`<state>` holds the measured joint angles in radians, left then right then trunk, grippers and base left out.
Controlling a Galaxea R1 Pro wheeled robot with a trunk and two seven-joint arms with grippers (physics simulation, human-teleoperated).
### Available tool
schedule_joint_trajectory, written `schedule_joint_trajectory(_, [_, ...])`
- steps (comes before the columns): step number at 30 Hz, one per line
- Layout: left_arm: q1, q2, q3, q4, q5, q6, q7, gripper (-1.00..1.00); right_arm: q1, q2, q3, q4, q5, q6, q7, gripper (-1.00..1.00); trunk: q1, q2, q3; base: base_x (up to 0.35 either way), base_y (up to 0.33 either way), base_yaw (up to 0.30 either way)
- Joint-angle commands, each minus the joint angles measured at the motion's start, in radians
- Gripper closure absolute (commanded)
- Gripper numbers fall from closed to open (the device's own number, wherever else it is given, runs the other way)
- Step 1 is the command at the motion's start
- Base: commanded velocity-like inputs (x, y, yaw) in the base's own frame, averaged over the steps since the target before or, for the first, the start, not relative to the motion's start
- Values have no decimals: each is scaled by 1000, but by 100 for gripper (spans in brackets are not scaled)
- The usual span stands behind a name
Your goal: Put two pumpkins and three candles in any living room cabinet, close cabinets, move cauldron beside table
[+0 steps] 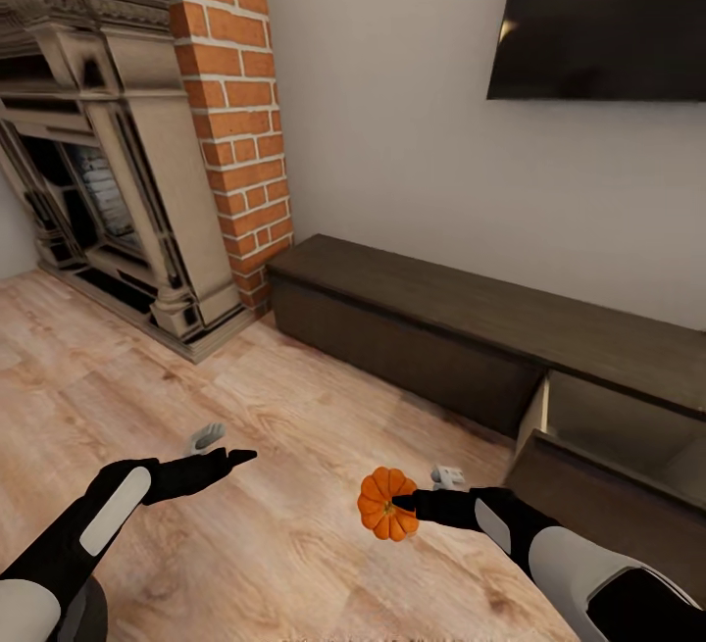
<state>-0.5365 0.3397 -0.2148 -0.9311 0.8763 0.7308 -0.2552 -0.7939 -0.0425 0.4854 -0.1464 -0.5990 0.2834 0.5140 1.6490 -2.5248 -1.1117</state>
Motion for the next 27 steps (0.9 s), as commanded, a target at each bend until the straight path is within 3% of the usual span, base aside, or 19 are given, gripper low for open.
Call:
schedule_joint_trajectory(1, [0,1,-2,0,0,1,-3,-100,-1,0,4,-1,-8,7,1,100,0,0,0,-132,252,-218])
schedule_joint_trajectory(10, [0,1,-2,1,0,1,-2,-100,-1,0,5,-1,-8,8,-1,100,0,0,12,-108,268,-218])
schedule_joint_trajectory(18, [0,1,-2,14,0,-2,-2,-100,-1,0,5,-1,-8,7,0,100,0,0,21,-11,23,-201])
schedule_joint_trajectory(27, [0,1,-31,26,0,-2,-1,-100,-1,0,5,-1,-8,7,-6,100,-4,2,61,0,0,-115])
